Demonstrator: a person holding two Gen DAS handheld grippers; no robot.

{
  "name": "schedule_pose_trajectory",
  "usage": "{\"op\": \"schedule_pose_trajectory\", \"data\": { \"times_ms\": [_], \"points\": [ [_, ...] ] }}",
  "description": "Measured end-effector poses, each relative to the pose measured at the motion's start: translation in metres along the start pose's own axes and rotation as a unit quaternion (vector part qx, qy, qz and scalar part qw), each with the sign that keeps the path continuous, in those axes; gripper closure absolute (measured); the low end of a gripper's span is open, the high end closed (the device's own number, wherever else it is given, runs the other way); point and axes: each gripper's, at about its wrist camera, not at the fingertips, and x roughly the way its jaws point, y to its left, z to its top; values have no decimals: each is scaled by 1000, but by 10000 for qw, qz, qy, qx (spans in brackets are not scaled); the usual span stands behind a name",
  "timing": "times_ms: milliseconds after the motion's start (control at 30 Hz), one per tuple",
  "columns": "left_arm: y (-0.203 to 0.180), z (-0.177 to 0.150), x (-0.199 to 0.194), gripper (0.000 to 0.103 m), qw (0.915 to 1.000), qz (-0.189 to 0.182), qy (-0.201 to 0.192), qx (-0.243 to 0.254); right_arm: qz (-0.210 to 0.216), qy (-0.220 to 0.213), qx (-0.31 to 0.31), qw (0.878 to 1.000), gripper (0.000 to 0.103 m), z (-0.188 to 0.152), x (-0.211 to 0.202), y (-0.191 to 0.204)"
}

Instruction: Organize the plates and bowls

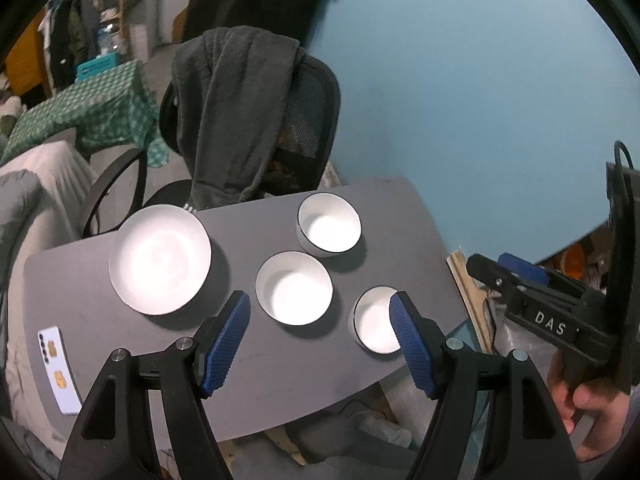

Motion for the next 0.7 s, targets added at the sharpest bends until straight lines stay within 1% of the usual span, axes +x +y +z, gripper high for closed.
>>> {"op": "schedule_pose_trajectory", "data": {
  "times_ms": [67,200,333,433,700],
  "points": [
    [-3,1,1,30,10000,57,-9,-80,58,29,-47,10000,47,3,2,-6],
    [-3,3,5,30,9994,293,-11,-184,222,42,-101,9997,47,9,5,-16],
    [2,6,15,30,9985,455,63,-311,340,109,-181,9992,47,15,16,-22],
    [7,7,27,30,9981,471,199,-348,462,197,-174,9986,47,19,32,-24],
    [24,5,79,30,9961,569,678,-46,890,675,-175,9936,47,19,88,-13]
  ]
}}
